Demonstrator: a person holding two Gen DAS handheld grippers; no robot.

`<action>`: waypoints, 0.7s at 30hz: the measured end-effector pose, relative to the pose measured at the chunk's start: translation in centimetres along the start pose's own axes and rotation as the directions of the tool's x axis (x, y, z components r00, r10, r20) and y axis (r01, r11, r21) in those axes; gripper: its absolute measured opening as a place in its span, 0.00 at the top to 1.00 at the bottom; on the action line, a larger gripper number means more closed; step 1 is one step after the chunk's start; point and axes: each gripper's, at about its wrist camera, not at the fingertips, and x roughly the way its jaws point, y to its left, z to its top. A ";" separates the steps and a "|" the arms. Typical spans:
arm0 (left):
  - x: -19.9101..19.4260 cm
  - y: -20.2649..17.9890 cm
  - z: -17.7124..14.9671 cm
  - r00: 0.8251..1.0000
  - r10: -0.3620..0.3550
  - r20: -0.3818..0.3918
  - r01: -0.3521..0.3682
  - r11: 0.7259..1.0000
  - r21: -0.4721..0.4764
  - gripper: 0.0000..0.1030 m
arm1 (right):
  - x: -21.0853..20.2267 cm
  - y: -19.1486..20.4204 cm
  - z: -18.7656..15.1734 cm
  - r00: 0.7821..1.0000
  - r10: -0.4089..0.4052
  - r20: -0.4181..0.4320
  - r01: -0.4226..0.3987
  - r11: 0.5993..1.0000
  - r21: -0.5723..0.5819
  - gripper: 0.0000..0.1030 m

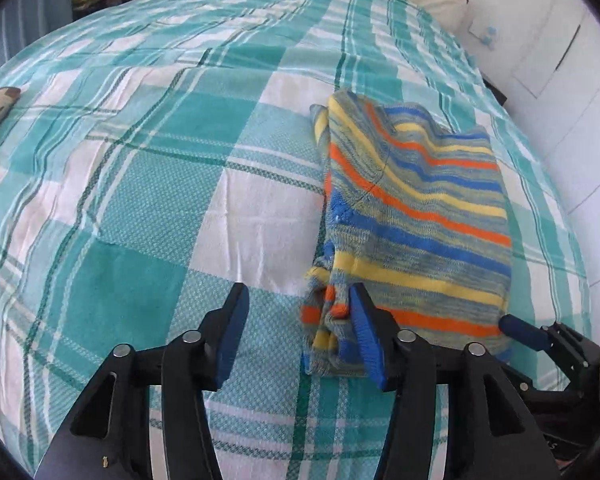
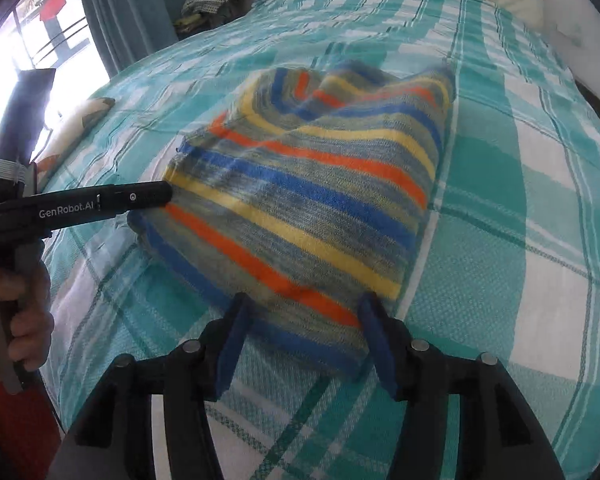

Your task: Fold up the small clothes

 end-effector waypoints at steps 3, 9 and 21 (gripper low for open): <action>-3.5 0.7 -2.2 0.999 0.014 0.051 -0.016 0.999 0.042 0.09 | -3.4 0.3 -1.5 0.999 0.002 0.052 -0.007 0.996 0.089 0.25; -4.2 1.5 -9.0 0.997 0.072 -0.011 -0.071 0.990 0.119 0.08 | -6.5 1.1 -8.3 0.993 -0.086 0.079 0.070 0.980 0.187 0.15; -4.3 0.8 0.4 0.987 -0.156 0.029 0.155 0.987 0.031 0.08 | -8.5 -3.1 -7.0 0.985 -0.035 0.170 -0.017 0.955 0.298 0.15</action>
